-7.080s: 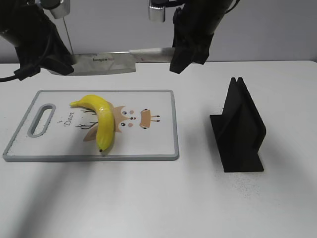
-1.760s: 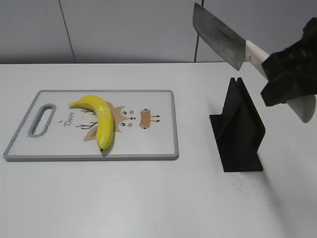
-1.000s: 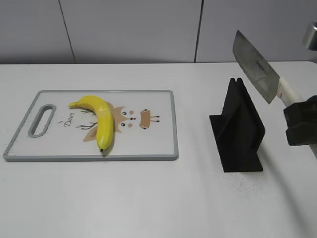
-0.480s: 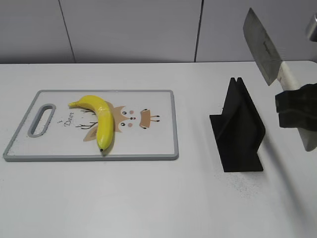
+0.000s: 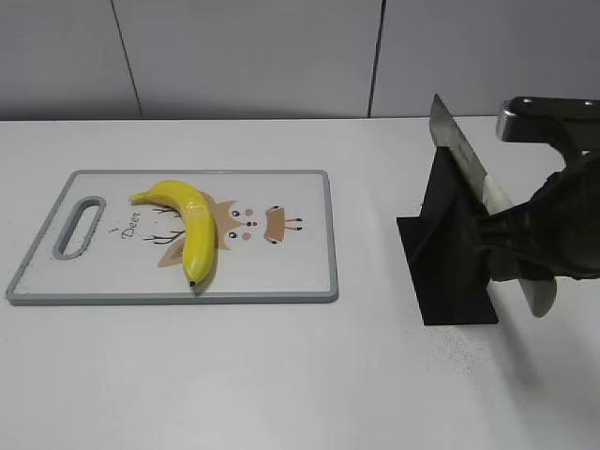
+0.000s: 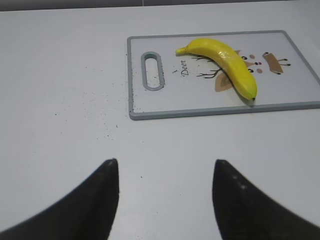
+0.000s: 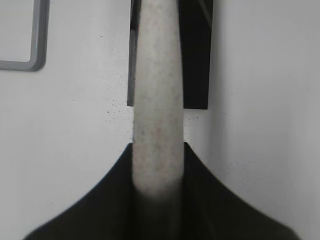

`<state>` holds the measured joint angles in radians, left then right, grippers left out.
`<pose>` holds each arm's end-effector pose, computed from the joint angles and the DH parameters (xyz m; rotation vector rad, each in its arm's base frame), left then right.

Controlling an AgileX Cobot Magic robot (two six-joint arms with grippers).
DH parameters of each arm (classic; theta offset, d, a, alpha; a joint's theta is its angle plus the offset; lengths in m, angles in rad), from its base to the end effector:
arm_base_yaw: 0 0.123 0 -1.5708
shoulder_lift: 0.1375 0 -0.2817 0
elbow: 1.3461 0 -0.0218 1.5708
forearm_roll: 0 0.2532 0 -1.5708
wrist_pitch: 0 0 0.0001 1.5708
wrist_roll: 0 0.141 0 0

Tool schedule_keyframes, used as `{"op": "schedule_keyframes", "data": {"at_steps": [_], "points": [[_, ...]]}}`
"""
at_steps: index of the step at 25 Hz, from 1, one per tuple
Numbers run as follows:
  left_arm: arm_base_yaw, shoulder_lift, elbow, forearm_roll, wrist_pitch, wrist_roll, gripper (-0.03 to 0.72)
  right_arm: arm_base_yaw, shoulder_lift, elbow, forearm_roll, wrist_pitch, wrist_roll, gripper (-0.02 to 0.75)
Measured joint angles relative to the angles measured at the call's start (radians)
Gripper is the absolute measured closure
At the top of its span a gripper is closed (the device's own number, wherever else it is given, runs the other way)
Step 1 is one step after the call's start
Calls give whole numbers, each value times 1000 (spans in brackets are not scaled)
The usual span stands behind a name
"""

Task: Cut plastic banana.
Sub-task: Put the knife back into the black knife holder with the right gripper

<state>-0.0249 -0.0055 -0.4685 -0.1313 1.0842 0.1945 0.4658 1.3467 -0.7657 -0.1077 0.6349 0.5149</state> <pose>0.0446 -0.0174 0.2437 0.2343 2.0737 -0.0557 0.2447 0.1130 0.1758 -0.0315 2.7072 0.1867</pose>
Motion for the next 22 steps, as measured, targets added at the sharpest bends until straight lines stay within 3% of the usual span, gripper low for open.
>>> {"op": "schedule_keyframes", "data": {"at_steps": [17,20,22], "points": [[0,0,0,0,0,0,127,0,38,0,13,32,2,564],[0,0,0,0,0,0,127,0,38,0,21,34,2,390],[0,0,0,0,0,0,127,0,38,0,24,35,2,211]]}}
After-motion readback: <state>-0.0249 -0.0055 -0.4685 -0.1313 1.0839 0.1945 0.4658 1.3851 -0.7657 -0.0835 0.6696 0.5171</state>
